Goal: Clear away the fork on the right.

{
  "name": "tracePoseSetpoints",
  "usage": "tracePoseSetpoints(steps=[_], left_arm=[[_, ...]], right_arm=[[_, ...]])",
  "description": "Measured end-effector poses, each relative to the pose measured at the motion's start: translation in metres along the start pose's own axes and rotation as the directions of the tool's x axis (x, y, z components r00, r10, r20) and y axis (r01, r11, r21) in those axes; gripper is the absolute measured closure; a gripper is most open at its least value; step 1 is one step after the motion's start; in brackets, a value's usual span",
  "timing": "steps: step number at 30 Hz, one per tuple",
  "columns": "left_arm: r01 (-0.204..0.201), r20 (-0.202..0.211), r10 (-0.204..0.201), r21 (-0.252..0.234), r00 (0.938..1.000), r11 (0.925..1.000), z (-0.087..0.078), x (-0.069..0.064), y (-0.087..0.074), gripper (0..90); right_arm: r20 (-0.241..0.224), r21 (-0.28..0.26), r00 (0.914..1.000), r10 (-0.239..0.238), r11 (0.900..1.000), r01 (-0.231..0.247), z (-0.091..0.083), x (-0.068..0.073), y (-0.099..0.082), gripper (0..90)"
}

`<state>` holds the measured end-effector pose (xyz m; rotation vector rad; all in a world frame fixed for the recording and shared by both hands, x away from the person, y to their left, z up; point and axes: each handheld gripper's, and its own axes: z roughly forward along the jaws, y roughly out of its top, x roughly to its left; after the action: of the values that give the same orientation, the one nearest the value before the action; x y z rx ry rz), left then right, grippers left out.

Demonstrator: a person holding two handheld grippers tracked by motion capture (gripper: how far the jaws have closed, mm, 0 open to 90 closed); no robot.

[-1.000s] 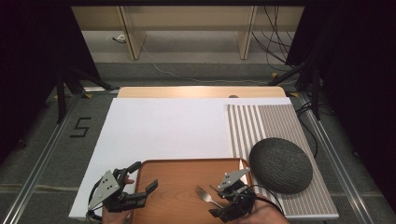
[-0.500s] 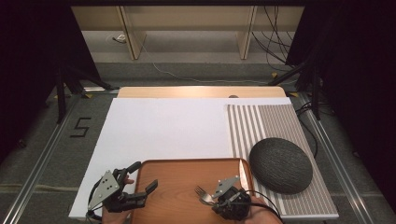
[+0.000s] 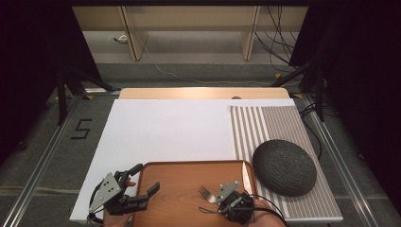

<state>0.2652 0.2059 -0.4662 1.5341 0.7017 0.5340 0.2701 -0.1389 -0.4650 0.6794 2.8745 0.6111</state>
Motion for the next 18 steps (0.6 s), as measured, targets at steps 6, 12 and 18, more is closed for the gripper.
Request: tracePoseSetpoints(steps=[6, 12, 18], left_arm=[[-0.001, 0.0, 0.001, 0.0, 1.0, 1.0, 0.0, 0.0, 0.0, 16.1], [-0.001, -0.001, 0.001, 0.0, 1.0, 1.0, 0.0, 0.0, 0.0, 16.1], [-0.001, -0.001, 0.001, 0.0, 1.0, 1.0, 0.0, 0.0, 0.0, 16.1]], right_arm=[[0.026, 0.001, 0.9991, 0.033, 0.9994, -0.033, -0.002, -0.006, -0.003, 90.0], [0.041, 0.006, 0.9983, 0.041, 0.9991, -0.042, -0.005, -0.012, -0.006, 90.0], [0.062, 0.006, 0.9956, 0.07, 0.9975, -0.071, -0.007, -0.018, -0.011, 90.0]])
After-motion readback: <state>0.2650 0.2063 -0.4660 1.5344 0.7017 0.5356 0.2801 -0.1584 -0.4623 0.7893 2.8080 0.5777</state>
